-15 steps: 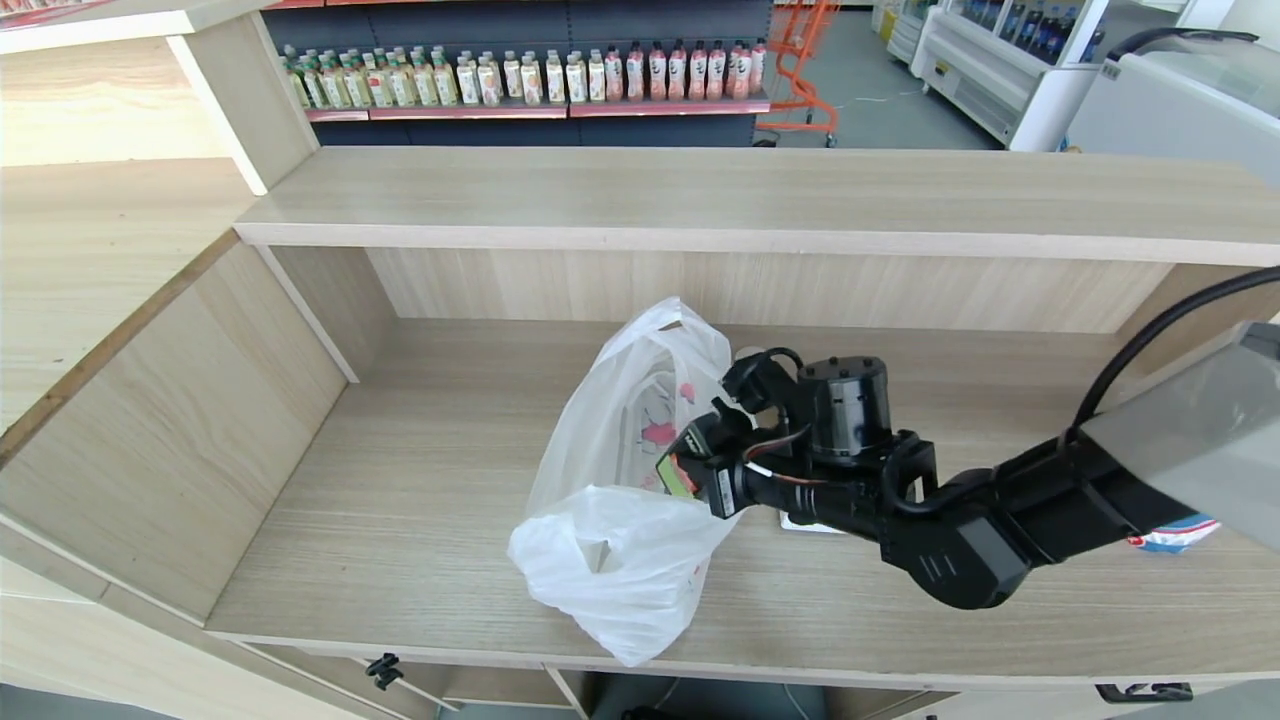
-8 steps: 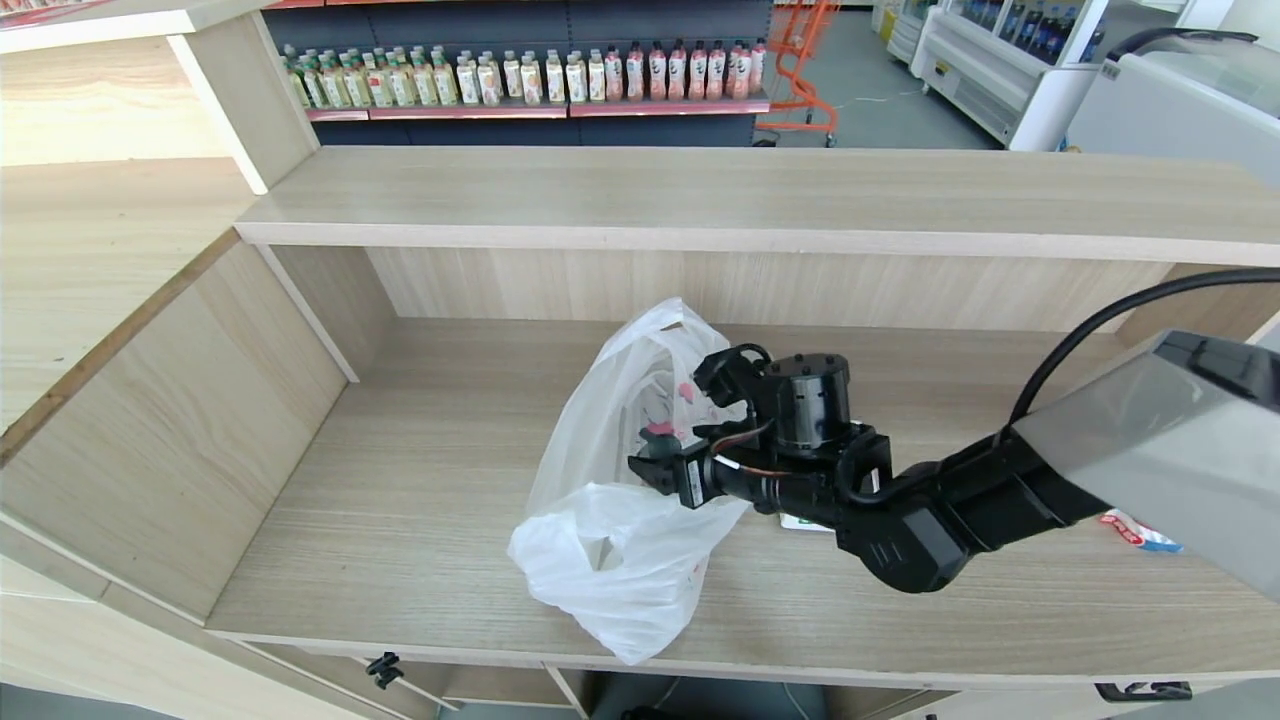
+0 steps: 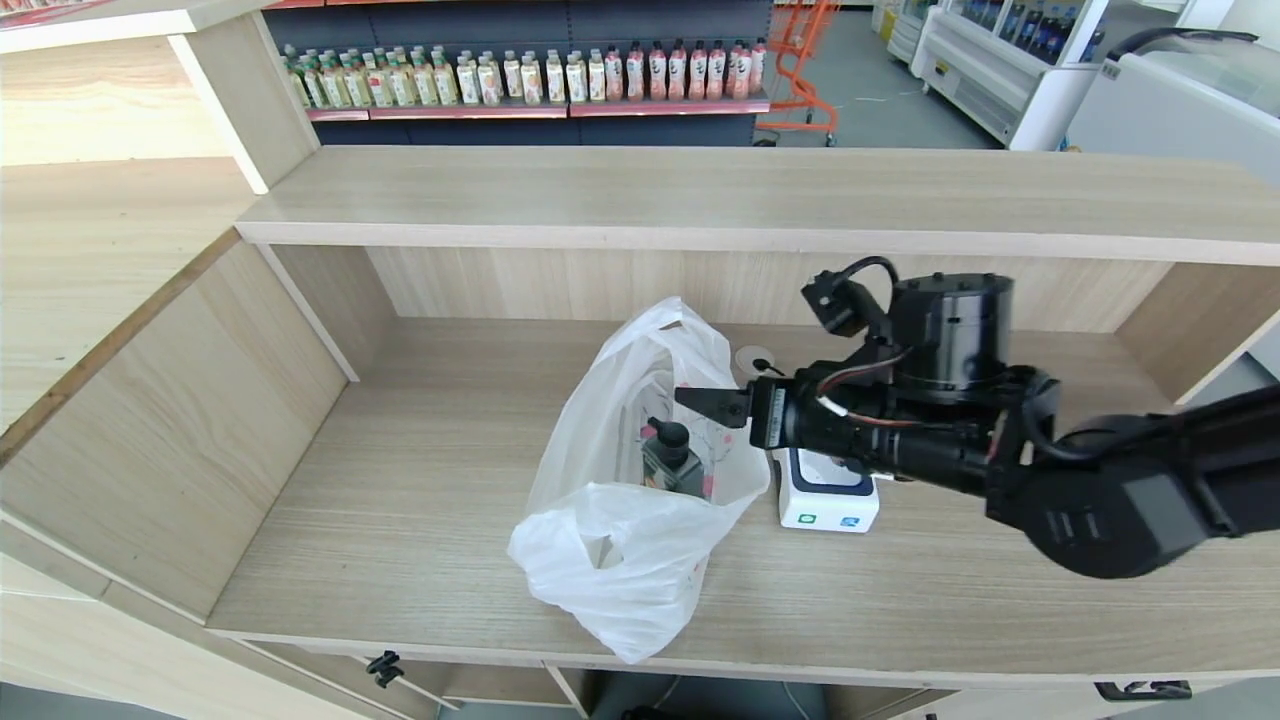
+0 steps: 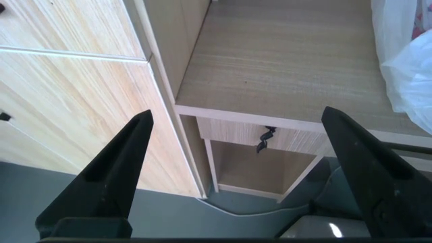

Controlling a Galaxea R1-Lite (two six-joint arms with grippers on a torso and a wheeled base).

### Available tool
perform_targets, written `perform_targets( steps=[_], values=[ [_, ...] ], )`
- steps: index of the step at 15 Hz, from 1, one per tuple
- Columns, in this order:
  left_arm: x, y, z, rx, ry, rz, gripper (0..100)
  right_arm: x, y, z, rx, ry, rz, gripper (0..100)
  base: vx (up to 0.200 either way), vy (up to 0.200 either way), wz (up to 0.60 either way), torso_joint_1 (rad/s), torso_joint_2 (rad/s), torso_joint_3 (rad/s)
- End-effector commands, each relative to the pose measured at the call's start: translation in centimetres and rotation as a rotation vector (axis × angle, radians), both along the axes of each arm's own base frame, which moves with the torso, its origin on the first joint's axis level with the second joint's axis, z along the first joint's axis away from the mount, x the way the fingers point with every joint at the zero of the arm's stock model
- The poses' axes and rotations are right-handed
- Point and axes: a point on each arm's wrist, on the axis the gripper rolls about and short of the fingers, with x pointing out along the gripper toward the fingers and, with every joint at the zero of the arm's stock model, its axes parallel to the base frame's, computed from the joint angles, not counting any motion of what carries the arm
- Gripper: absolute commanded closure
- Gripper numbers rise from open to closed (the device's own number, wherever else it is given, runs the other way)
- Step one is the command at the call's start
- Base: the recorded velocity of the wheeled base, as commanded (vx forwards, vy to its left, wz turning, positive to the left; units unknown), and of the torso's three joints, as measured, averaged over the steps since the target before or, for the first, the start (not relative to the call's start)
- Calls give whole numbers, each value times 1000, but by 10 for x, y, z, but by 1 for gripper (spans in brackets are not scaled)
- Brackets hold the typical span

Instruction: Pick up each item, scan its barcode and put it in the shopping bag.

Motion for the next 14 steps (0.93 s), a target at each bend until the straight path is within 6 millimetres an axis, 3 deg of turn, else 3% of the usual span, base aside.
perform_targets(
  steps=[1, 2, 4, 6, 14],
  values=[
    [0, 0, 0, 0, 0, 1, 0, -50, -60, 50, 34, -26, -85, 0, 0, 0, 0, 0, 0, 0],
    [0, 0, 0, 0, 0, 1, 0, -66, -84, 62, -31, -37, -152, 0, 0, 0, 0, 0, 0, 0],
    [0, 0, 0, 0, 0, 1, 0, -80, -95, 70, -47, -55, -224, 0, 0, 0, 0, 0, 0, 0],
    [0, 0, 0, 0, 0, 1, 0, -91, -107, 64, -55, -44, -256, 0, 0, 0, 0, 0, 0, 0],
    [0, 0, 0, 0, 1, 1, 0, -99, -115, 51, -75, -14, -279, 0, 0, 0, 0, 0, 0, 0]
  ],
)
